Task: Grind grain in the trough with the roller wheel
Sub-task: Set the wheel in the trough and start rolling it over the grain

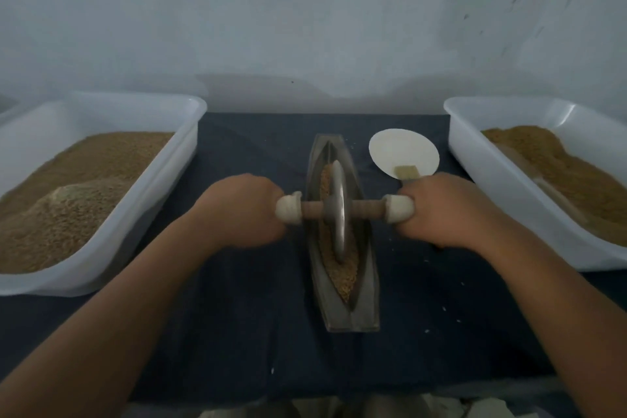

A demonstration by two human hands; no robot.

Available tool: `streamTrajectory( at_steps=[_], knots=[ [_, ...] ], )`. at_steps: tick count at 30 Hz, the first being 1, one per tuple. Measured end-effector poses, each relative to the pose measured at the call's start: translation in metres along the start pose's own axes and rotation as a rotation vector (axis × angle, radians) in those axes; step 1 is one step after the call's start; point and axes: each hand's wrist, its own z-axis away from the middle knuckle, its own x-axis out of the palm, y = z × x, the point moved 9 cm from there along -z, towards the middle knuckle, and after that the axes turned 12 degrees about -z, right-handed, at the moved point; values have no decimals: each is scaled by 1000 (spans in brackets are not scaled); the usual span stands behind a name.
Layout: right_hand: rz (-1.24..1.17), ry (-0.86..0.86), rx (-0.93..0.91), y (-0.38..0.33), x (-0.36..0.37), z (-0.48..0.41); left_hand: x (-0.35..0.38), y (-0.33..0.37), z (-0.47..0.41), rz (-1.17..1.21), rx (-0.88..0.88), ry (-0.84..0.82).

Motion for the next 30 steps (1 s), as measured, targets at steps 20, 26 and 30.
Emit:
streamTrajectory(
  at_steps=[20,26,30],
  knots=[
    [23,155,13,10,3,-6,-13,-1,-16,-137,-74,142],
    [20,269,80,15,0,-50,-29,-8,-51,-105,-142,148],
    [41,179,46,14,5,-21,-20,1,-28,-116,-41,47]
  ],
)
